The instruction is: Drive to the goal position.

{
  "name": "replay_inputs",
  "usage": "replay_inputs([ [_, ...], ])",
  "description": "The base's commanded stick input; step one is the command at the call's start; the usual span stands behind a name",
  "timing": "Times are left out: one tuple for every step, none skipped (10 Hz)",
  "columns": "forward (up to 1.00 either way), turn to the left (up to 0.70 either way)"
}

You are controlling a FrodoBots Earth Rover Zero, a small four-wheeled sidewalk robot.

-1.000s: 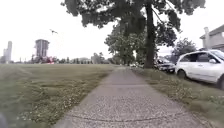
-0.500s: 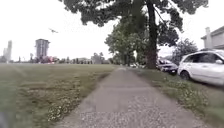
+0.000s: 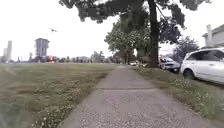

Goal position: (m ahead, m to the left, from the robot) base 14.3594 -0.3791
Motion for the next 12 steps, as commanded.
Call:
replay_inputs([
  [0.7,0.0],
  [0.7,0.0],
  [0.7,0.0],
  [0.7,0.0],
  [0.7,0.0],
  [0.7,0.0],
  [0.7,0.0],
  [0.7,0.0],
  [0.7,0.0],
  [0.7,0.0],
  [0.7,0.0],
  [0.7,0.0],
])
